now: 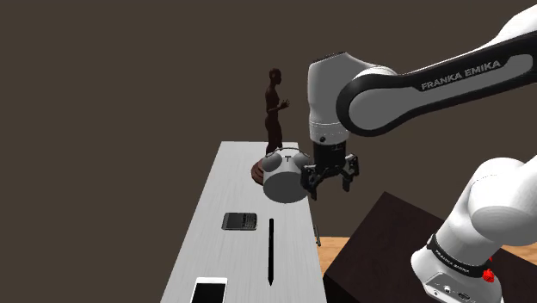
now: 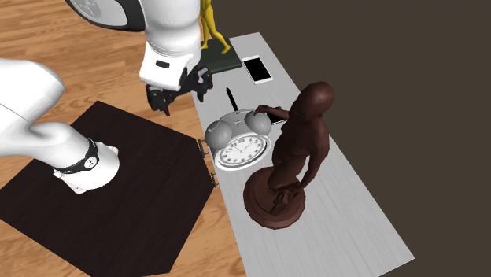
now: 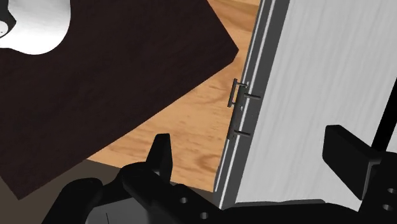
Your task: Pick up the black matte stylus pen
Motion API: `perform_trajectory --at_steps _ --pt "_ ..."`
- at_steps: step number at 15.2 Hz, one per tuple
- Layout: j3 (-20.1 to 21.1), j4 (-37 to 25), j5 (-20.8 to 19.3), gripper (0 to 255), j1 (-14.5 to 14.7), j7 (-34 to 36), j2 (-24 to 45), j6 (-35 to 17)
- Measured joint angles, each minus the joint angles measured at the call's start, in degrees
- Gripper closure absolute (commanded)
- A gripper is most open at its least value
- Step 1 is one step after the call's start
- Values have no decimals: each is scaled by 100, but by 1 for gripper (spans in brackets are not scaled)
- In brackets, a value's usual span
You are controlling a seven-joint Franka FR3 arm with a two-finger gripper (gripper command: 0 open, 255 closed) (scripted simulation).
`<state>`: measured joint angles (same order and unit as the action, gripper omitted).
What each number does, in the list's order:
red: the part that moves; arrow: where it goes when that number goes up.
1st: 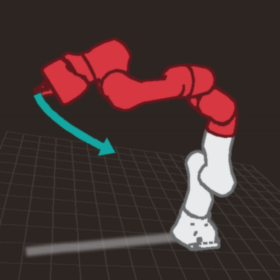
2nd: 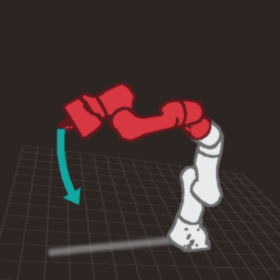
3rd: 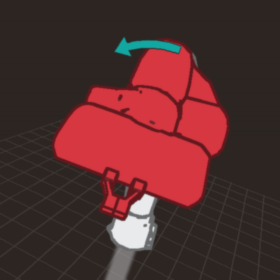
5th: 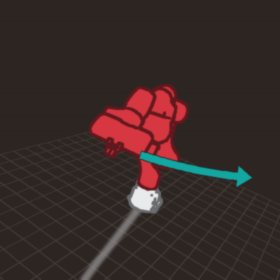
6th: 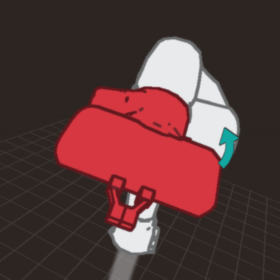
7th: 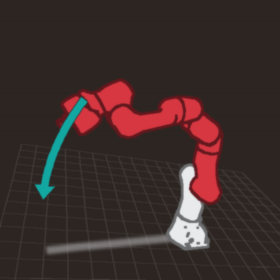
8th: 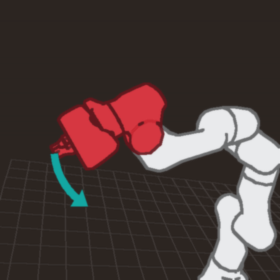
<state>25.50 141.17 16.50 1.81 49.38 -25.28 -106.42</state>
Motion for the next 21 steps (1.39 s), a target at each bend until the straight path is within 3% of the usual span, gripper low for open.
perform_trajectory --at_steps 4,10,14,21 --pt "464 -245 113 0 -19 810 758 -603" --pt "969 -934 -229 0 -75 2109 2180 -1418" --pt "1080 -1480 -706 0 61 3029 3179 -1872" --pt "1013 -1484 -1025 0 192 3323 3741 -2383"
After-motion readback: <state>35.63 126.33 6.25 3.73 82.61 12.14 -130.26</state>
